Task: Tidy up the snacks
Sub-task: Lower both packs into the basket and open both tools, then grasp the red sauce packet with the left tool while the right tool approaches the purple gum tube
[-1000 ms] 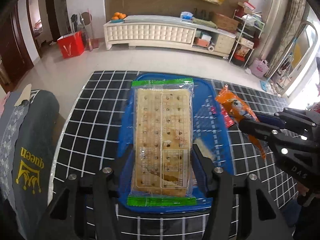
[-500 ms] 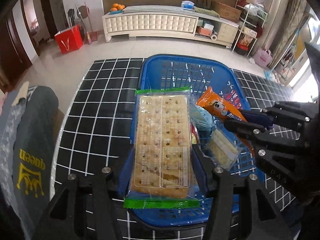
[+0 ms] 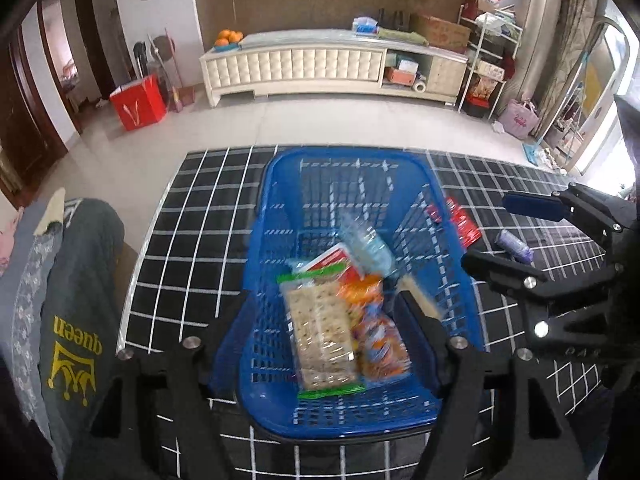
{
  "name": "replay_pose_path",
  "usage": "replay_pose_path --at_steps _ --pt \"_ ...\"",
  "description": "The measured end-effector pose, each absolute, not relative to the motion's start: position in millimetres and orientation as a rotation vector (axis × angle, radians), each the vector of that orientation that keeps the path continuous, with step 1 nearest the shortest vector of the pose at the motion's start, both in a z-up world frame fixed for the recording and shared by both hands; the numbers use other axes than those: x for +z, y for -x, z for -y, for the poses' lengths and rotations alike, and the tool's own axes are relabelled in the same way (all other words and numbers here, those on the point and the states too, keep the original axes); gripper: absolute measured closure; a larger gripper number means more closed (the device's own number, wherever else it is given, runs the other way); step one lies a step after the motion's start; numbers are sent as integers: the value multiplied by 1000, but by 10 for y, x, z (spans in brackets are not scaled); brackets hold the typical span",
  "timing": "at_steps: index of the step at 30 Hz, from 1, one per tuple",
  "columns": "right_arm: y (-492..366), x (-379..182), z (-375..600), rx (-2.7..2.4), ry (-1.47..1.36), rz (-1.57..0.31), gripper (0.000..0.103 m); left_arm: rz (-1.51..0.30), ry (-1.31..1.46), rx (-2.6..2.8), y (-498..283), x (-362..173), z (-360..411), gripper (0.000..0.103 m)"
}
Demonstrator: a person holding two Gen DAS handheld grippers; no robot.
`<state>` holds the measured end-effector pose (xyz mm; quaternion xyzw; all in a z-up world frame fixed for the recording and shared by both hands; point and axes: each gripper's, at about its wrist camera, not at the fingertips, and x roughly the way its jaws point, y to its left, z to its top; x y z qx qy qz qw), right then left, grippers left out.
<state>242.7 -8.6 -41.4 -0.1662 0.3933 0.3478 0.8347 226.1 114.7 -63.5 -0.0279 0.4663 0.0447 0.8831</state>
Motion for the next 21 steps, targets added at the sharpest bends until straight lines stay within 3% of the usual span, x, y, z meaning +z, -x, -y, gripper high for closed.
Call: replay_pose_path --at_steps 11,21 --pt "-2540 -214 1025 620 320 -798 14 -963 20 -11 -2611 -446 -327 28" --pt "-2900 -641 1847 511 236 -883 12 -1051 114 -22 -3165 -738 311 28"
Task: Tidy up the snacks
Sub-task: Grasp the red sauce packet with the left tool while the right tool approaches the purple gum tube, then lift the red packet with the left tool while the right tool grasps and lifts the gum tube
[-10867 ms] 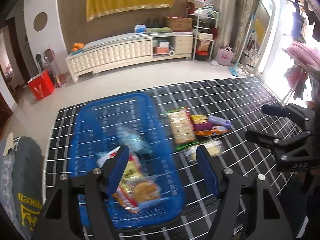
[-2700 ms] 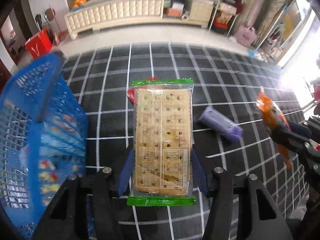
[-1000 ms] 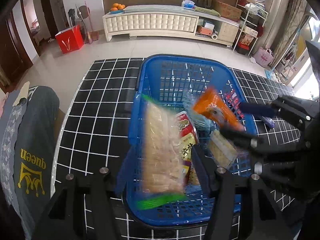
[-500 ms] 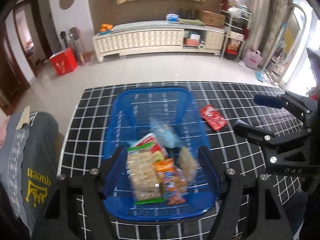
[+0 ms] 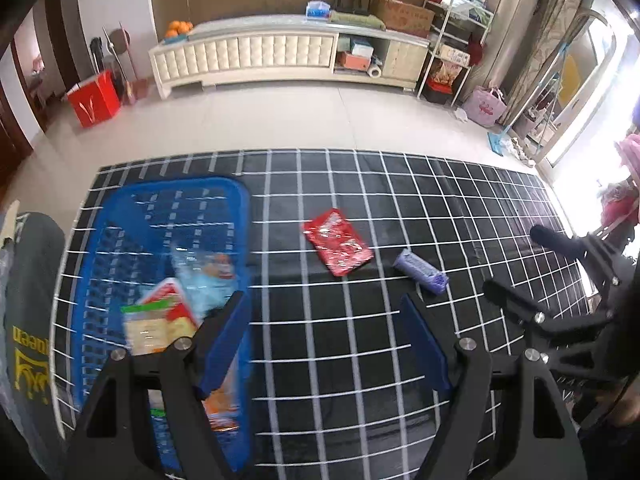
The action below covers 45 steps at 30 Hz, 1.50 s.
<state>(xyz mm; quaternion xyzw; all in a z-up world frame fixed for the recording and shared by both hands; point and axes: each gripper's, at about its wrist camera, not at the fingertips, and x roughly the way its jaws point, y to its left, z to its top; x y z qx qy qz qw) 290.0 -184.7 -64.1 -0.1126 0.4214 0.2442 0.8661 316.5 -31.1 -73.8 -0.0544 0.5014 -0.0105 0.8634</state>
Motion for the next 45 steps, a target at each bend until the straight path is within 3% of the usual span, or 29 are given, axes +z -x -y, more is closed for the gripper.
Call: replay_pose_path --at_steps 11,19,37,40,42,45 --pt "-3258 -1267 2190 532 187 -966 12 -1155 76 15 -3809 -1305 833 28" --pt "-3401 -1623 2103 593 257 -1021 12 -1239 218 99 -4208 -1866 661 28" --pt "-3596 -1961 1856 641 291 -1059 13 -1268 328 149 -4712 -2346 453 28" --pt "-3592 -1990 1842 642 295 -1063 21 -1270 281 166 -4706 -2355 532 28" --pt "-3592 -2017 1823 641 304 -1068 32 -1284 220 227 -4686 -2353 589 40" --pt "-3560 -2019 1812 650 328 -1045 56 -1290 194 219 -4640 -2344 635 45"
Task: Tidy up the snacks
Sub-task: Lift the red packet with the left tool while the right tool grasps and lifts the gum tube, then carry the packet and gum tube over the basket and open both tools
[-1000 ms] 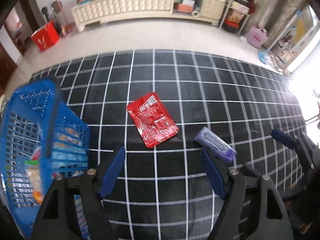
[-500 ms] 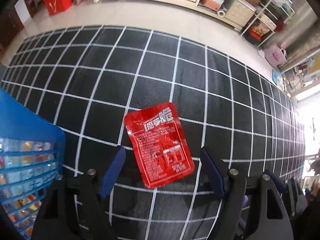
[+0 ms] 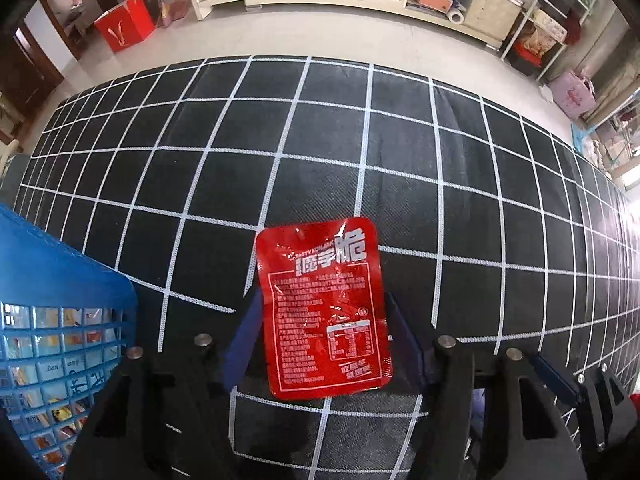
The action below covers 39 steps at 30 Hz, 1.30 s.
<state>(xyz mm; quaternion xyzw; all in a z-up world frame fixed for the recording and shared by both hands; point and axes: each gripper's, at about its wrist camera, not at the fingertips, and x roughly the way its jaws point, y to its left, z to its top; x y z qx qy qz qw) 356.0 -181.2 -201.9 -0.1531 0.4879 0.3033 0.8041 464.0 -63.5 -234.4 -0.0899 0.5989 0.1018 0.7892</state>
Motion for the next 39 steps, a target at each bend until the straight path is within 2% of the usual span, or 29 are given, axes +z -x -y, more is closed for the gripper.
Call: replay_pose_path --at_steps 1,2,4,5,7,8,15,21,31,39 --pt "-3551 -2017 1808 647 328 -1040 68 -1291 184 203 -4620 -2342 645 50" --pt "-3538 -2020 1805 643 326 -1040 68 -1284 177 170 -4584 -2325 666 59" --pt "-3497 -2029 1802 649 333 -1029 69 -1284 189 127 -4477 -2295 686 68" --pt "-3482 -2029 1812 652 325 -1028 69 -1284 201 96 -4419 -2290 693 84" --pt "-3438 -2026 1823 651 301 -1038 69 -1279 205 69 -4333 -2286 748 91" --pt "-3407 -2026 1835 649 294 -1042 69 -1281 202 55 -4267 -2295 758 103" --pt "-3294 -2004 1945 617 241 -1074 69 -1275 205 -16 -3844 -2357 813 103" --pt "-3270 -1789 2074 586 193 -1039 69 -1222 234 -82 -3416 -2177 997 103" --pt "-2980 -1048 1980 569 179 -931 69 -1036 178 -169 -2838 -1237 1016 103" --pt "-2648 -421 1454 617 208 -827 69 -904 179 -140 -2464 -510 325 103"
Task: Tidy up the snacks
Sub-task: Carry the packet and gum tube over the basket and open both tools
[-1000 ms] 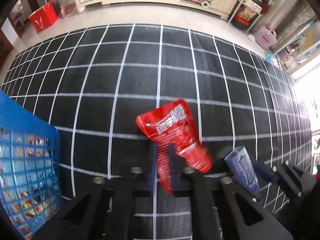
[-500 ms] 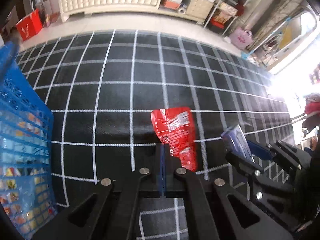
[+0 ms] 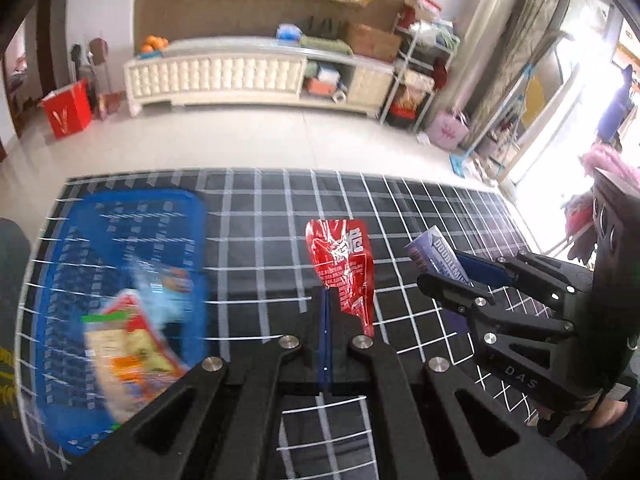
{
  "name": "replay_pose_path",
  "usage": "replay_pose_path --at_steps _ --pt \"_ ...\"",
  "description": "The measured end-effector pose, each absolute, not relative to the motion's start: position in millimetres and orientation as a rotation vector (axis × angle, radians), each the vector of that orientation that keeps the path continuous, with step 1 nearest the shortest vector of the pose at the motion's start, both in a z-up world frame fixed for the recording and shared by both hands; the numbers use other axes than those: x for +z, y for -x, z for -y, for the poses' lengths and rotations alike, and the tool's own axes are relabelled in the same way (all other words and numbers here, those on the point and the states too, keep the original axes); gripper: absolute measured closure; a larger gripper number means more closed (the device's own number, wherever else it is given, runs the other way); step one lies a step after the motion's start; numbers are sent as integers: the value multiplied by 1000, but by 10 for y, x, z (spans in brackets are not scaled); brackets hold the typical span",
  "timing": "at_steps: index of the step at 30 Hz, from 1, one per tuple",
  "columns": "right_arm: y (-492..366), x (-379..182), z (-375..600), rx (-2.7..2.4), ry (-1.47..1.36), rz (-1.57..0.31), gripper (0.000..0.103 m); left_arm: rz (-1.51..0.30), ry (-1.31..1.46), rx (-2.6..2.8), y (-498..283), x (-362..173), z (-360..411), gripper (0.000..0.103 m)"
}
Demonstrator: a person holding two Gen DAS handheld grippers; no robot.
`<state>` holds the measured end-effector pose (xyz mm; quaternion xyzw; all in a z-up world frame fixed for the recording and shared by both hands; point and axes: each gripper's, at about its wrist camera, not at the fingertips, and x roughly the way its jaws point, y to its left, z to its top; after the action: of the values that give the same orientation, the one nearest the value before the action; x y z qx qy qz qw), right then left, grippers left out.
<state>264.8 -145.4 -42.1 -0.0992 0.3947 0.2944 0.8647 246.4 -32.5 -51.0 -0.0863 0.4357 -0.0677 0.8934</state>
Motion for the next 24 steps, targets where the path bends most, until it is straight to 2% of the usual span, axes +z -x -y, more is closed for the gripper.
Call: replay_pose_path --at_steps 8,15,24 --pt "-2426 -206 757 711 226 -779 69 -844 180 -65 -2052 -216 -517 103" --pt "-2319 -339 147 778 266 -807 69 -864 208 1 -1951 -359 -1059 103" --pt "-2336 -634 -317 771 323 -875 69 -941 219 21 -2059 -756 -1365 103"
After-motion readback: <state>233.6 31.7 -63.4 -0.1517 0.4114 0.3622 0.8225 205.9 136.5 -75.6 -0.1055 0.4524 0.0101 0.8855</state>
